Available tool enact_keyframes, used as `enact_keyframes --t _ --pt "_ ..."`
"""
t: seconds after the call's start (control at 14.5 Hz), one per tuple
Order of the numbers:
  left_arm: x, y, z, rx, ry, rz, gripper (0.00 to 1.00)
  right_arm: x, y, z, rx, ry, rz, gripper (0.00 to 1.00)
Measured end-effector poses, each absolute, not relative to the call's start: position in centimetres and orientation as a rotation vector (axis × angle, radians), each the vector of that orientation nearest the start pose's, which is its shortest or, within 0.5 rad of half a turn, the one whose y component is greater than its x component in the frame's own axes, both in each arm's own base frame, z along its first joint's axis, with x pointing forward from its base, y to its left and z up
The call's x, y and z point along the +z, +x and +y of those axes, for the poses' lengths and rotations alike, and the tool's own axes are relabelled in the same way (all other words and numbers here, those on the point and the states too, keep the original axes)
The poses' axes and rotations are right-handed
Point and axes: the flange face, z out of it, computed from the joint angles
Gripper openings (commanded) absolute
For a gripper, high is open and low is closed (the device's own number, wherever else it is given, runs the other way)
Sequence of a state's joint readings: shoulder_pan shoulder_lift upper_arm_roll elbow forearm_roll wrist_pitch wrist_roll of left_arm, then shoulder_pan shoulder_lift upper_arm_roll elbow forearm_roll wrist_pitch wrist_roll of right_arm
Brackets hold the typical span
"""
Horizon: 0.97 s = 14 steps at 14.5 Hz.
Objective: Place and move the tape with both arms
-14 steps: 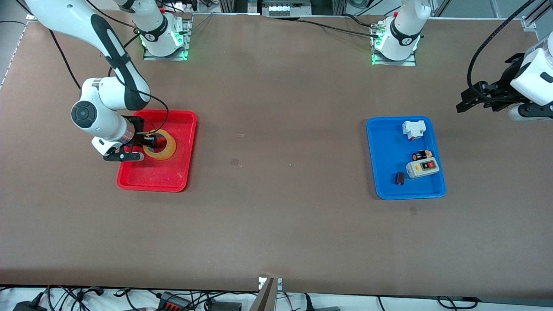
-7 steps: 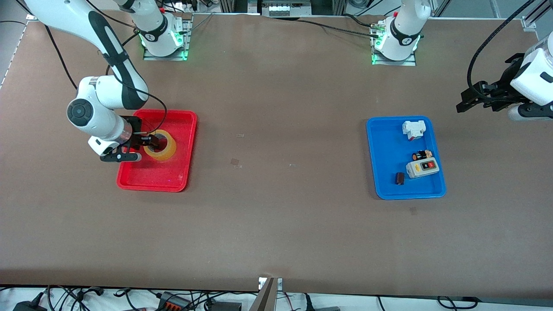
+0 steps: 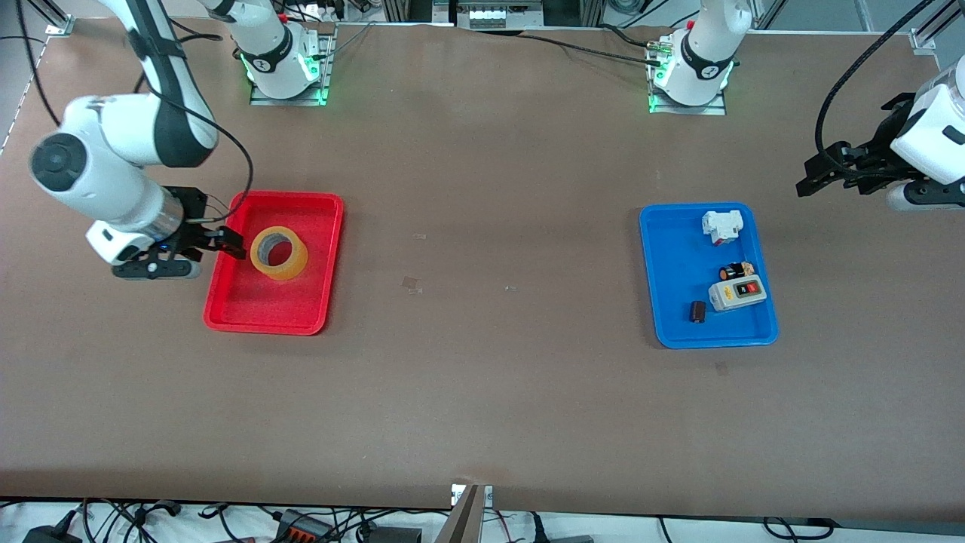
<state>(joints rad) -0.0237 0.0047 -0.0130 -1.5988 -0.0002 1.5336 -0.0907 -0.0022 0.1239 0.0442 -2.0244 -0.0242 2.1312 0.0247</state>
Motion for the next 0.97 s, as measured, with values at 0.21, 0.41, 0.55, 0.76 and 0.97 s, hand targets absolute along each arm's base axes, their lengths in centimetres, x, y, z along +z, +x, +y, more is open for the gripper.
enact_keyframes --t 0.21,0.41,0.55,0.76,0.97 --pt "60.6 55.0 -2.0 0.11 -3.134 -0.085 1.0 46.4 59.2 2.2 0.009 -3.159 -0.041 0.96" --pt "60.6 55.0 -2.0 0.11 -3.134 -0.085 1.0 52.6 59.7 2.2 0.002 -3.16 -0.017 0.95" --pt "60.6 55.0 -2.0 0.11 -3.134 -0.085 1.0 55.8 59.4 2.4 -0.005 -3.16 -0.018 0.94" --pt "60.6 55.0 -2.0 0.11 -3.134 -0.085 1.0 59.4 57.4 2.6 -0.006 -3.162 -0.019 0.99" --pt "60.6 55.0 -2.0 0.109 -3.134 -0.084 1.0 61.3 55.5 2.5 0.028 -3.165 -0.015 0.99"
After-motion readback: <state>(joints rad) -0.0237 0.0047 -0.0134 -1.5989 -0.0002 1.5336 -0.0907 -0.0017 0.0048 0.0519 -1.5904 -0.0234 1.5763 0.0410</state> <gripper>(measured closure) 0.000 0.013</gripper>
